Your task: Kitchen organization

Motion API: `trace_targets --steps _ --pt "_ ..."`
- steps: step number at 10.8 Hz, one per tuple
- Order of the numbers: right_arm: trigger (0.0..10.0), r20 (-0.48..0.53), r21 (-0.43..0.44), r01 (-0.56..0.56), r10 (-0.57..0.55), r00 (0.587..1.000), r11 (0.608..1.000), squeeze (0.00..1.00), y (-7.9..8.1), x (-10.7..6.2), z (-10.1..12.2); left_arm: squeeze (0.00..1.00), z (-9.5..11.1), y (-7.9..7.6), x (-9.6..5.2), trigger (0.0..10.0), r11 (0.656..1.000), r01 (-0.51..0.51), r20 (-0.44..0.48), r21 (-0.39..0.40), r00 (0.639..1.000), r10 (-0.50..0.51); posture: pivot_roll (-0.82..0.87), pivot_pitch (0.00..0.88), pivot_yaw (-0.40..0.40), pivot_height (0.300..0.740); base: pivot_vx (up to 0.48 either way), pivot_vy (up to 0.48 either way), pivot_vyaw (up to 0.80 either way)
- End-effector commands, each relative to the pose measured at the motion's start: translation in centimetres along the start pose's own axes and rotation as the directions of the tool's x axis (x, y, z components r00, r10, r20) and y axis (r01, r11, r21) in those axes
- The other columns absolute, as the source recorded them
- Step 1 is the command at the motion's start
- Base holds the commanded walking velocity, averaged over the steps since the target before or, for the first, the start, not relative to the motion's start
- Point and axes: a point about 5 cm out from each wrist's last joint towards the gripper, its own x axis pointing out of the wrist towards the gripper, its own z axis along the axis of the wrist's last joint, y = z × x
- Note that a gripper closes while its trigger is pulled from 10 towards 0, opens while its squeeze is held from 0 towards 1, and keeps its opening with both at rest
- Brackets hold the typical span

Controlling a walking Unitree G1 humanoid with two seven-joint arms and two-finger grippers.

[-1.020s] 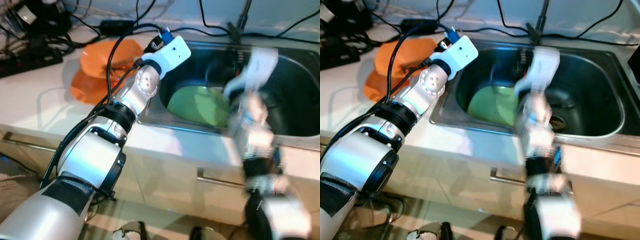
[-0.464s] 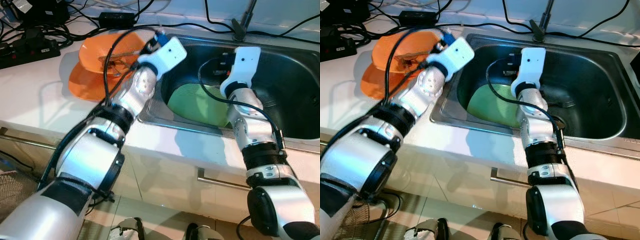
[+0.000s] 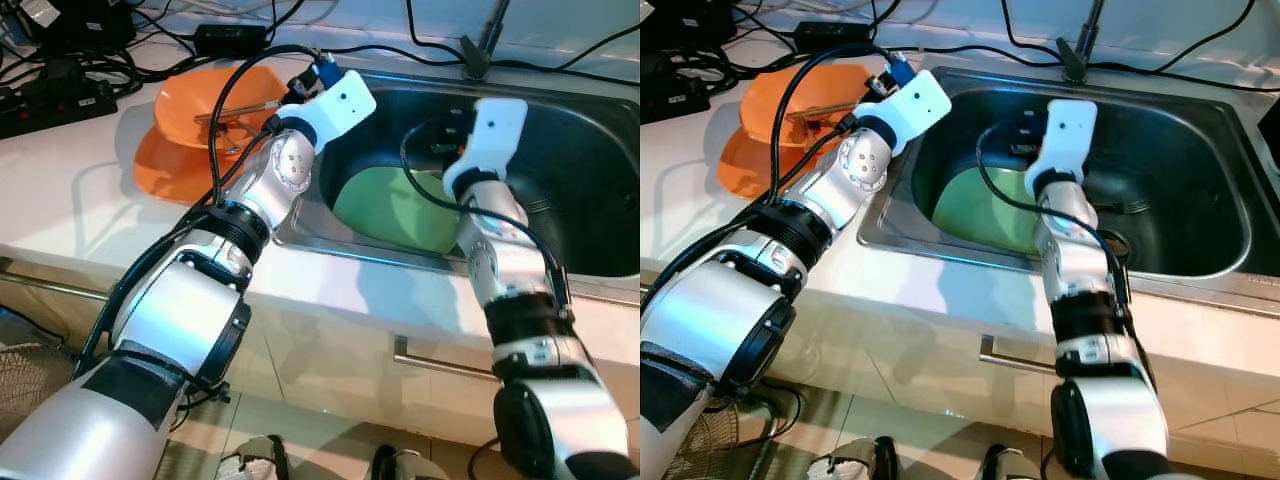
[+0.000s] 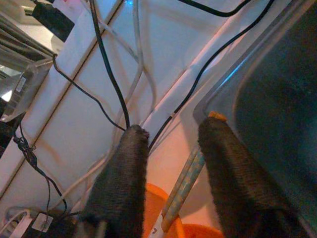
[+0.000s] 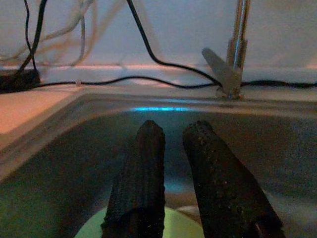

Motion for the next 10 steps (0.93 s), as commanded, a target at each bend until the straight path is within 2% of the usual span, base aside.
trace_targets --steps 1,5,10 --pt "10.0 -0.011 0.012 0.005 -0.004 1.0 1.0 0.0 0.02 -0.22 -0.2 0.0 0.08 0.12 0.09 0.0 1.0 0.002 -0.008 -0.001 1.0 -0.002 -0.01 0.125 0.007 0.74 0.0 0.0 0.0" --pt "10.0 -0.004 0.042 0.001 -0.001 1.0 0.999 0.0 0.56 -0.31 -0.19 0.0 -0.56 -0.07 -0.01 0.0 1.0 0.028 -0.048 -0.013 0.998 -0.029 0.01 0.119 0.008 0.74 0.0 0.0 0.0" --pt "10.0 -0.01 0.054 0.007 -0.006 1.0 0.999 0.0 0.63 -0.56 -0.45 0.0 -0.19 0.05 0.11 0.0 1.0 0.025 -0.043 -0.003 0.999 -0.025 0.0 0.108 0.01 0.74 0.0 0.0 0.0"
